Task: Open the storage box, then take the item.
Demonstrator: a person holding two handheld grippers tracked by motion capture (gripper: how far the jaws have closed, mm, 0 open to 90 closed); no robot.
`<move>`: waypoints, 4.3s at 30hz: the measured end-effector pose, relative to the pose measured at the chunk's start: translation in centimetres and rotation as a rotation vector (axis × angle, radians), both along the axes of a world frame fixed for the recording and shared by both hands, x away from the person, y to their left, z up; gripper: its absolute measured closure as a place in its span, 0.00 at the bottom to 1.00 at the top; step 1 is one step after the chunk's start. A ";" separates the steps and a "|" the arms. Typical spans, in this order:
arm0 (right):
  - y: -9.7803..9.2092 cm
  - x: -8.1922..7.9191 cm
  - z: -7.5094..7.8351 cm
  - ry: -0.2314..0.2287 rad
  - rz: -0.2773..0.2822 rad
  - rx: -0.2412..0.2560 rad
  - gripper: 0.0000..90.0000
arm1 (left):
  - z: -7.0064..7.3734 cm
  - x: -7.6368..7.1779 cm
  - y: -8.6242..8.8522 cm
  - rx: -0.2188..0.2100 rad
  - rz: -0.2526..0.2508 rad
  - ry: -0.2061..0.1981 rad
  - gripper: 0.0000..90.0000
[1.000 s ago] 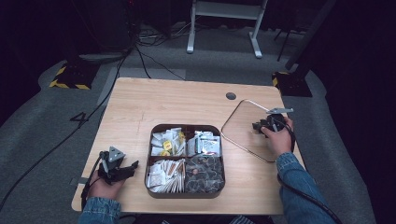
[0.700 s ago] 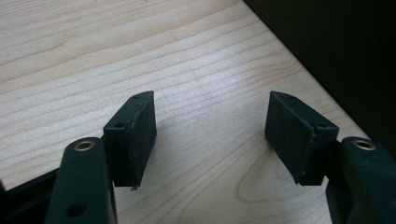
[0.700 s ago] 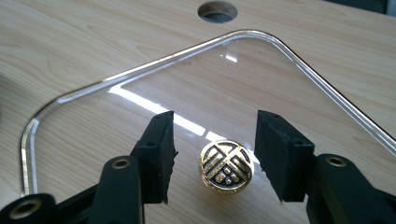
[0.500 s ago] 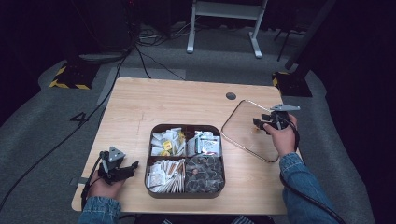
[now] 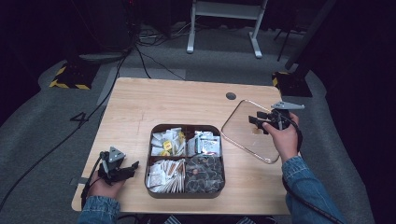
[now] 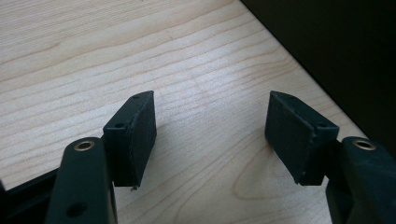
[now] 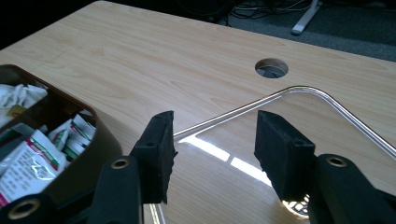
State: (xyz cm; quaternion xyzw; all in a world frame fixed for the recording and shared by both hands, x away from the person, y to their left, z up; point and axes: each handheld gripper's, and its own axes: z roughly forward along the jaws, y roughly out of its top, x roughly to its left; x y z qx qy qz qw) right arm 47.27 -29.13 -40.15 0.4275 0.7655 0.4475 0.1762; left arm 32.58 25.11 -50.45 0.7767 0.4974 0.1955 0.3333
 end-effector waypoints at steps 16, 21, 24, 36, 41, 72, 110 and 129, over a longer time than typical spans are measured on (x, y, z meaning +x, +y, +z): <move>4.4 -2.9 2.5 -0.043 0.103 0.018 0.52 | 0.0 -0.1 0.0 0.002 -0.005 0.002 0.38; 6.7 -3.8 2.9 -0.029 0.172 0.050 0.53 | 0.0 -0.1 0.0 0.002 -0.005 0.002 0.38; 7.9 -4.2 2.8 -0.014 0.196 0.045 0.52 | 0.0 -0.1 0.0 0.001 -0.005 0.003 0.38; 11.8 -4.9 0.9 0.109 0.281 0.082 0.54 | 0.0 -0.1 0.0 0.001 -0.009 0.004 0.37; 12.9 -5.0 -0.2 0.141 0.295 0.066 0.55 | 0.0 -0.1 0.0 0.001 -0.013 0.004 0.37; 18.8 -5.1 -4.6 0.306 0.393 -0.061 0.83 | 0.0 -0.1 0.0 0.003 -0.013 0.002 0.37; 15.6 -6.1 0.0 0.205 0.353 0.067 0.98 | 0.0 -0.1 0.0 0.003 -0.013 0.002 0.37; 12.0 -7.1 2.9 0.140 0.319 0.116 0.98 | 0.0 -0.1 0.0 0.003 -0.013 0.003 0.37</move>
